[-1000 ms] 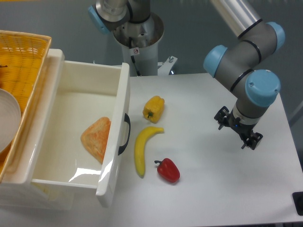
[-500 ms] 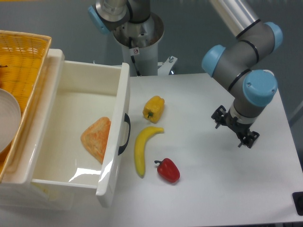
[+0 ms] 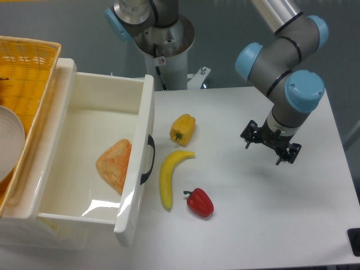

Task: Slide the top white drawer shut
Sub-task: 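Move the gripper toward the open white drawer's front panel, then push the drawer front with the gripper into the cabinet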

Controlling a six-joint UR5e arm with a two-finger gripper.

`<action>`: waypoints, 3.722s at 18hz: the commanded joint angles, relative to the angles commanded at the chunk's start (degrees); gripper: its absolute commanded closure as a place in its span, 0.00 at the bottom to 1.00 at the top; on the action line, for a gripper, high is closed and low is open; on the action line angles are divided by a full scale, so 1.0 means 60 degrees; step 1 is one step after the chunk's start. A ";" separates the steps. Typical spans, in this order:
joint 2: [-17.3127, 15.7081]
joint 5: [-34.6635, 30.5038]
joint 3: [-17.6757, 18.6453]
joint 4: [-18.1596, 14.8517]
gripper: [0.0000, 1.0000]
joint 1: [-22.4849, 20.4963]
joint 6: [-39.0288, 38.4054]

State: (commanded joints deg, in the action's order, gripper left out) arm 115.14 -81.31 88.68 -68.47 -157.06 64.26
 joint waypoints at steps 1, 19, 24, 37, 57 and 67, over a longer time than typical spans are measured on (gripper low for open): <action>0.0000 0.0117 0.0000 -0.0015 0.00 0.0015 -0.0219; -0.0556 0.2021 -0.0073 -0.0803 0.98 0.1582 -0.4206; -0.0732 0.2461 -0.0073 -0.1712 0.98 0.1553 -0.4132; -0.0982 0.3590 -0.0059 -0.2520 0.98 0.1874 -0.4220; -0.0996 0.3912 0.0000 -0.2622 0.98 0.2168 -0.4220; -0.1128 0.4118 0.0015 -0.2739 0.98 0.2388 -0.4220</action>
State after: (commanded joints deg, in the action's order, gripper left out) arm 108.37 -56.60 88.77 -84.90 -142.74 38.94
